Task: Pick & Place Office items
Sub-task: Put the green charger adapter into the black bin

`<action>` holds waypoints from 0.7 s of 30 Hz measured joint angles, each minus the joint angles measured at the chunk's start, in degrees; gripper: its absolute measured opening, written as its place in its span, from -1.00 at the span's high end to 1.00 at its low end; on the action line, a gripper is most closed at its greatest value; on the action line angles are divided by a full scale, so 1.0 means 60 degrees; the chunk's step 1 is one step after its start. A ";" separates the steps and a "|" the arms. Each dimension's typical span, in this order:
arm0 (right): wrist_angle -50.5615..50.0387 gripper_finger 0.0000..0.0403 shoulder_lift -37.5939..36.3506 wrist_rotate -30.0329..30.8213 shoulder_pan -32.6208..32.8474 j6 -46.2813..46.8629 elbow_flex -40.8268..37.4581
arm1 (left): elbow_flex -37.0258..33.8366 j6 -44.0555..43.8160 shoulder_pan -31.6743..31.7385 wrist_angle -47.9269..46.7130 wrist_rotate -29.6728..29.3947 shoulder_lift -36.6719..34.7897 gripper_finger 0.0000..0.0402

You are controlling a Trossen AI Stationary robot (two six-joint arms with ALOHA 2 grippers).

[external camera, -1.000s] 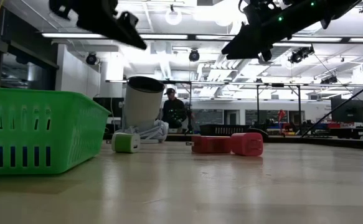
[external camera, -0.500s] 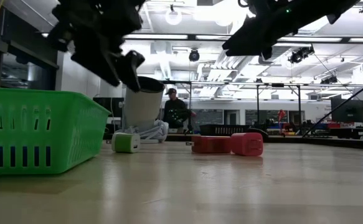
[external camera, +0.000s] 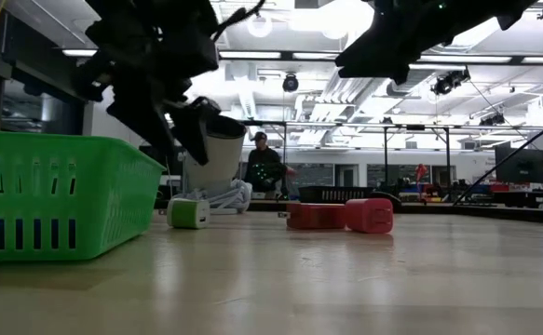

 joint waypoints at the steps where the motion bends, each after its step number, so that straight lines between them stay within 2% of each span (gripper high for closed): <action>1: 0.0000 0.24 0.0000 0.0005 0.0030 0.0000 0.0000 | -0.0004 0.0003 0.0000 0.0049 0.0006 0.0092 -0.24; 21: -0.0123 0.24 0.0004 0.0004 0.0115 0.0251 0.0007 | -0.0001 0.0066 -0.0011 0.0552 0.0092 0.1315 -0.24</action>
